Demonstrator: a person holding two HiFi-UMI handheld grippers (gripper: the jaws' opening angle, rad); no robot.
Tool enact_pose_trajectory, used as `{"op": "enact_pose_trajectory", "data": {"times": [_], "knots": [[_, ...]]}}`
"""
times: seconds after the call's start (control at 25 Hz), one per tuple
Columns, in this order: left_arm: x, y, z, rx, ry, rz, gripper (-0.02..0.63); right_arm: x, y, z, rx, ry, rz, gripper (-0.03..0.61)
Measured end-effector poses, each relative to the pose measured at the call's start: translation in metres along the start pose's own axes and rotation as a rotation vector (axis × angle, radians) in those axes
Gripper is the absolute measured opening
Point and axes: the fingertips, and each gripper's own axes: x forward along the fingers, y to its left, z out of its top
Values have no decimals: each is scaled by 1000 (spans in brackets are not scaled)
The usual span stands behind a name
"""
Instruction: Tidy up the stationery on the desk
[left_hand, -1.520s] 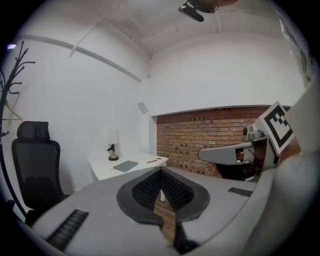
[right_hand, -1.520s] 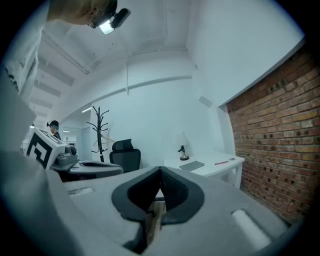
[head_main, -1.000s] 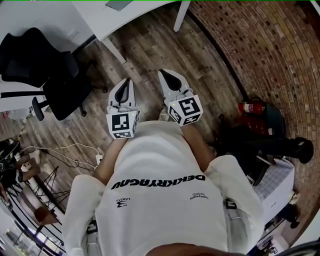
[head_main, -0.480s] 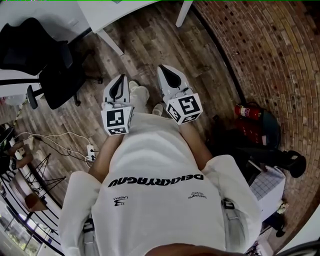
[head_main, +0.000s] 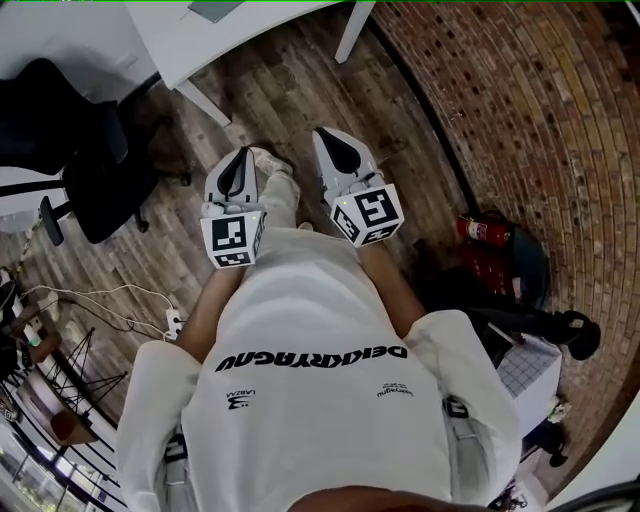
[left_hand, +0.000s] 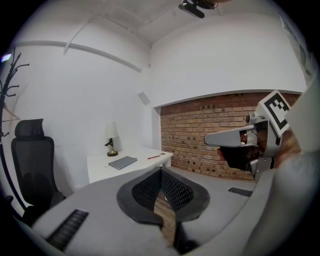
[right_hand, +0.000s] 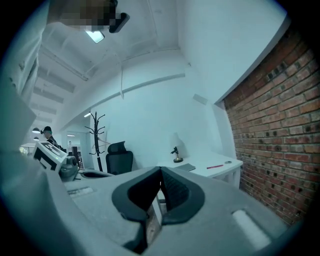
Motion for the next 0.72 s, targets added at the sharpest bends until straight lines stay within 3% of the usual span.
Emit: {"op": "enact_pose_trajectory", "data": {"times": [0.2, 0.72], "knots": [[62, 33, 21, -28, -28, 36, -2, 63, -38, 10, -12, 24, -2, -3], [248, 197, 83, -101, 24, 92, -2, 295, -108, 48, 40, 135, -36, -3]]}}
